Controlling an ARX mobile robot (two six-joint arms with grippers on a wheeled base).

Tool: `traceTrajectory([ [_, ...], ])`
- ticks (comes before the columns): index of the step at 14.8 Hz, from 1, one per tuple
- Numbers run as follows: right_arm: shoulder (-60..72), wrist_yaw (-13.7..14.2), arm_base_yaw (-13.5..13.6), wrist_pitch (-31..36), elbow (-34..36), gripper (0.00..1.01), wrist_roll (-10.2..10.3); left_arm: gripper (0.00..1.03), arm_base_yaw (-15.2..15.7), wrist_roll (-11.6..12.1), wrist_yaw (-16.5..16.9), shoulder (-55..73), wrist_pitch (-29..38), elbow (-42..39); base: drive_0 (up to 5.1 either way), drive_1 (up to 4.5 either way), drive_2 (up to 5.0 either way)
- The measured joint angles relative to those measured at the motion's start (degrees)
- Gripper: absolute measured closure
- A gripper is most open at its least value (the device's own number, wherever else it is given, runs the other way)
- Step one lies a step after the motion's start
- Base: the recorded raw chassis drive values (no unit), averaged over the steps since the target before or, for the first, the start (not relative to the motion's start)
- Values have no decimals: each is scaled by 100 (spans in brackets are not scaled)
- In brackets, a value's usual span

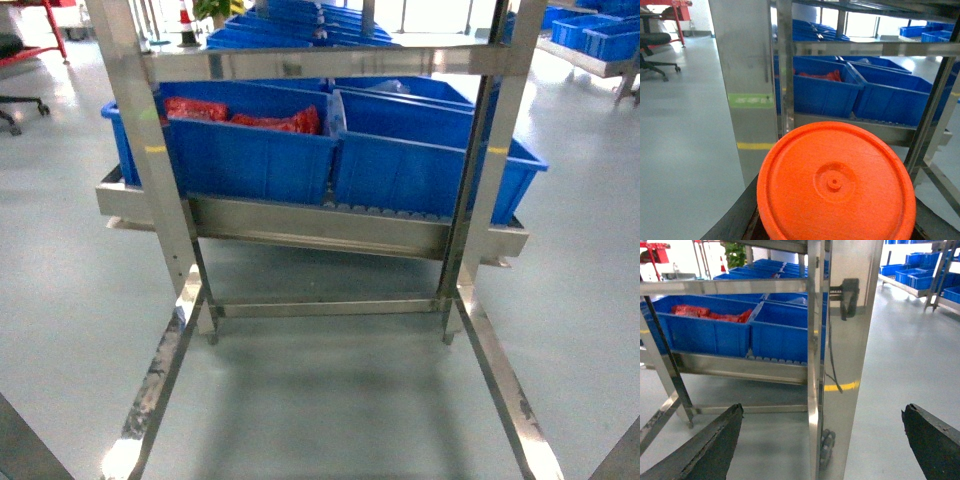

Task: Pick capacitor and pack into box

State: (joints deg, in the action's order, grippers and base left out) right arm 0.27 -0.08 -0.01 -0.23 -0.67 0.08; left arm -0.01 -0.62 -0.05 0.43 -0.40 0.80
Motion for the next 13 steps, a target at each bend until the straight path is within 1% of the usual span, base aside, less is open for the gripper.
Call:
traceTrajectory([
  [13, 0, 7, 0, -9, 0, 3, 7, 59, 0, 2, 4, 0, -2, 0, 0, 0, 0],
])
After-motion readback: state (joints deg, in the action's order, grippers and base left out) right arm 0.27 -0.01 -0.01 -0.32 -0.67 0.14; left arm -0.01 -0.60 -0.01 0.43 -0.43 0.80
